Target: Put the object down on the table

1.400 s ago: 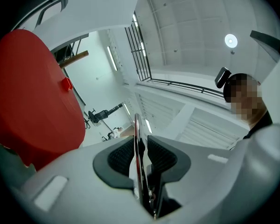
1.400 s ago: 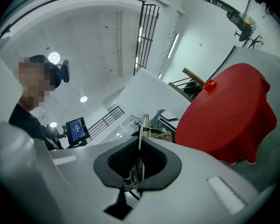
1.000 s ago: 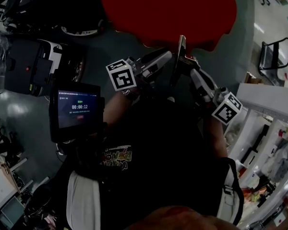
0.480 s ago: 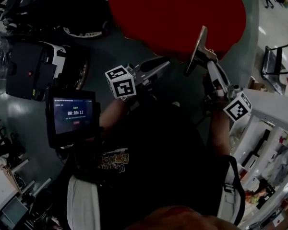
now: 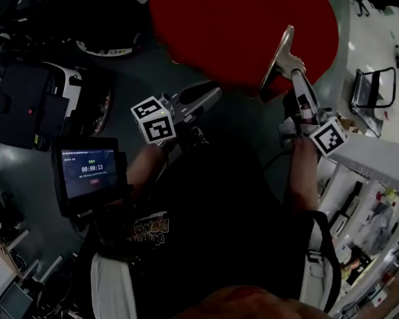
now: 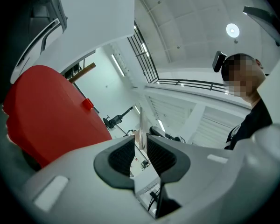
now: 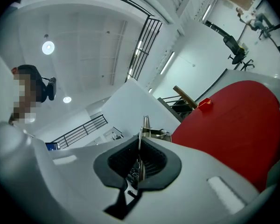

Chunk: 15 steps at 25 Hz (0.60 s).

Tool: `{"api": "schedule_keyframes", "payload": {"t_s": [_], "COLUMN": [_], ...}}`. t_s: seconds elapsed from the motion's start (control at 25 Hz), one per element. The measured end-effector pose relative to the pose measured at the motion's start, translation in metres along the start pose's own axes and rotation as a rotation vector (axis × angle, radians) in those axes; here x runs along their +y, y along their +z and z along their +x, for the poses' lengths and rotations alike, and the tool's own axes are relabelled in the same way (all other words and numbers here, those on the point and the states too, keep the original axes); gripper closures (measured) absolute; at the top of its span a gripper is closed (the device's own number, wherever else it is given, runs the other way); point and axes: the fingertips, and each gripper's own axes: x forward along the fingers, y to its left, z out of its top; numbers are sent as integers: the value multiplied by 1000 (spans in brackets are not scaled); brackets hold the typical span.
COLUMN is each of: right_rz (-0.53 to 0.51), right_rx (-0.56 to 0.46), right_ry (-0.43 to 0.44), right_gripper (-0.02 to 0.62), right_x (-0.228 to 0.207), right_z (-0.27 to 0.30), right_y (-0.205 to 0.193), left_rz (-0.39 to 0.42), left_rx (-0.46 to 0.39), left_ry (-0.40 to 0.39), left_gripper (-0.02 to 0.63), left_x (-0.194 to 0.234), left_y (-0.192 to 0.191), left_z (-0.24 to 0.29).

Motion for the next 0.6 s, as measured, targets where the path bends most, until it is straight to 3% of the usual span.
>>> {"api": "schedule_keyframes", "payload": {"t_s": [0.28,0.6], "right_rz": [6,60], "right_rx": [34,95], "right_ry": [-2,-48], "right_gripper": [581,580], "right_x": [-43,-147], "right_z": [60,125], "right_y": [-3,6], "left_rz": [46,94], "left_rx": [14,-99], "left_ry": [72,202], "left_gripper": [522,522], "left_x": [20,42], "left_y": [-1,38], "left_z": [-21,-18]}}
